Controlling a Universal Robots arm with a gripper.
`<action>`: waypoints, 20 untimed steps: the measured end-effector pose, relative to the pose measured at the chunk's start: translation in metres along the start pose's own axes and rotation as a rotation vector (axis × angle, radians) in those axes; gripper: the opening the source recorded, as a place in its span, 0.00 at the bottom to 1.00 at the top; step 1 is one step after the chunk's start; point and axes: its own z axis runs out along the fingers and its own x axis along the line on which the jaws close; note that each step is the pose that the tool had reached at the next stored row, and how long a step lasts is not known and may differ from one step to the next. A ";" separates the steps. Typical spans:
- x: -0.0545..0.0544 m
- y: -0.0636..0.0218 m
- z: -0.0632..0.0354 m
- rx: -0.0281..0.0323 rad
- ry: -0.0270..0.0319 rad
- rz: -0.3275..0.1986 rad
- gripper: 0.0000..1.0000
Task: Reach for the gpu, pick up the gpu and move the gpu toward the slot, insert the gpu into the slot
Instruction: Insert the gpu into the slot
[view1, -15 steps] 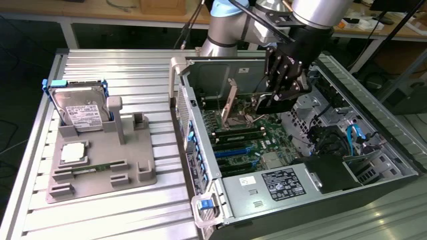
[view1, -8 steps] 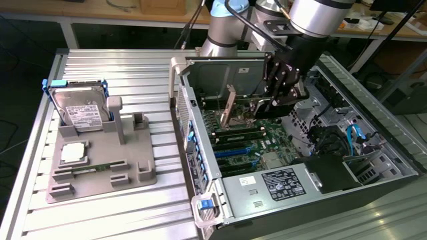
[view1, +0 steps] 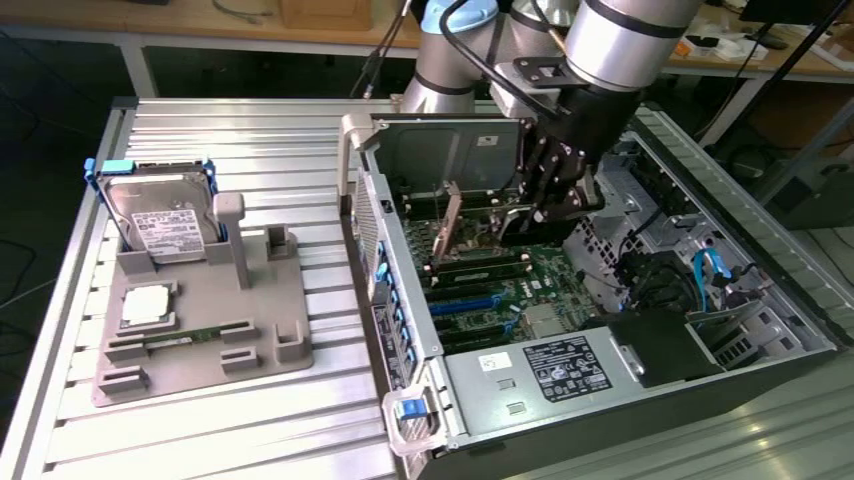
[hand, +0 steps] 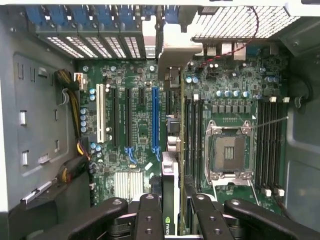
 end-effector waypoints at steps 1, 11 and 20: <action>0.000 0.0020 0.0012 0.0000 0.0000 0.000 0.27; 0.001 0.0075 0.0208 0.0000 -0.0001 0.000 0.27; 0.004 0.0153 0.0328 0.0000 -0.0001 0.000 0.27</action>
